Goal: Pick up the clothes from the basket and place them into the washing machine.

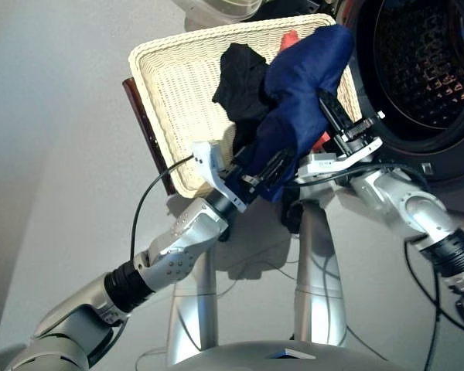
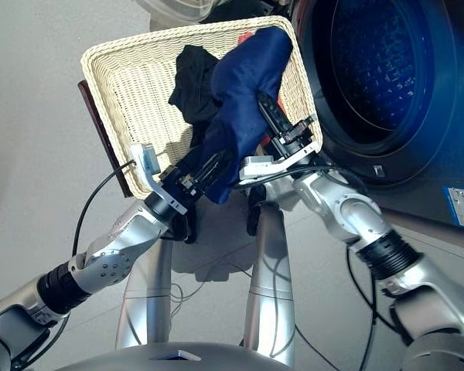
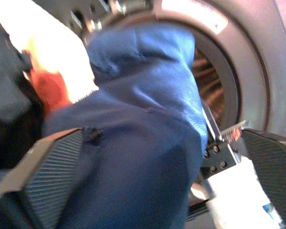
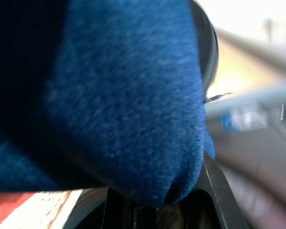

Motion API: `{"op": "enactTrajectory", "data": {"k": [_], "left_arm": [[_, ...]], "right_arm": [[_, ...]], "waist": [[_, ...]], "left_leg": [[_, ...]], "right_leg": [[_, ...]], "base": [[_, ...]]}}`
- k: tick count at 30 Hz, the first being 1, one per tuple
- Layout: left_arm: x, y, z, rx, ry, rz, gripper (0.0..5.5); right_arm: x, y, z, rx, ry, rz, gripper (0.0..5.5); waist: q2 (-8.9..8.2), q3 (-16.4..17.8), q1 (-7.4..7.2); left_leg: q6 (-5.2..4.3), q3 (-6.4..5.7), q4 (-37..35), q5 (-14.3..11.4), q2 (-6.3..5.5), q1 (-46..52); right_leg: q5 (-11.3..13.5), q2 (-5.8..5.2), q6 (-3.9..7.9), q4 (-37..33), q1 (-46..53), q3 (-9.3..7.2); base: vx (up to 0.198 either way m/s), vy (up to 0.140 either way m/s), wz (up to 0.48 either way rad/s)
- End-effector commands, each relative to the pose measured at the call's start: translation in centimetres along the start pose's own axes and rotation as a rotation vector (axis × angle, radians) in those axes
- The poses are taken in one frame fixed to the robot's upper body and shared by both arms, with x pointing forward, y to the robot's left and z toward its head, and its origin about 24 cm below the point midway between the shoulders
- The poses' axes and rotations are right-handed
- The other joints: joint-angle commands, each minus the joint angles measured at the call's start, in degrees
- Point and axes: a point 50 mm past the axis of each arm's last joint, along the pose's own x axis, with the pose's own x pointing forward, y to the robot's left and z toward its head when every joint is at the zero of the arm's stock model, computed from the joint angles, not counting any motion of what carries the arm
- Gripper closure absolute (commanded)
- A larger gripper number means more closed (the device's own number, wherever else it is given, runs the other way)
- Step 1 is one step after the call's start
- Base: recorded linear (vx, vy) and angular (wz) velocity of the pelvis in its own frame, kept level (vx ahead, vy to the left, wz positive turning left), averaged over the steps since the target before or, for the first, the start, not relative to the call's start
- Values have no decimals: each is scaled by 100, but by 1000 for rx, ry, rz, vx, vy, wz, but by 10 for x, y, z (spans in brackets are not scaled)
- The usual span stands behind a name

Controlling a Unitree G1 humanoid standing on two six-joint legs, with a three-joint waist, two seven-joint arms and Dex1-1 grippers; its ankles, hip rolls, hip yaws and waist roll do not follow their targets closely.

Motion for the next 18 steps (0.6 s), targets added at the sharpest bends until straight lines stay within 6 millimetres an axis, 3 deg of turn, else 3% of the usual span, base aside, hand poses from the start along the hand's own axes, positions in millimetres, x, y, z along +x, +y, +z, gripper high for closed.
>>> {"op": "enactTrajectory", "data": {"k": [1, 7, 13, 18], "left_arm": [[0, -29, 22, 43, -164, -121, 0], [-15, -17, 31, 122, -234, -29, 0], [-37, 11, 23, 135, -207, 150, 0], [-63, 30, 20, 190, -160, 266, 0]], "right_arm": [[26, -38, 13, 244, -23, -266, 550], [30, -46, 10, 608, 77, -378, 550], [36, -55, 7, 950, 114, -465, 550], [40, -66, -9, 1039, 145, -523, 550]], "waist": [[158, 132, 132], [70, 140, 144], [-57, 170, 169], [-108, 189, 230]], "left_leg": [[-74, -164, -615, 701, 35, -250], [-83, -198, -563, 735, 30, -318], [-120, -222, -594, 780, 75, -308], [-146, -246, -626, 795, 57, -323]], "right_leg": [[307, 51, -187, -350, 210, 8], [340, 79, -205, -318, 160, -11], [388, 80, -197, -357, 165, -44], [386, 52, -182, -383, 175, -97]], "base": [[0, 0, 0], [0, 0, 0], [0, 0, 0], [0, 0, 0]]}}
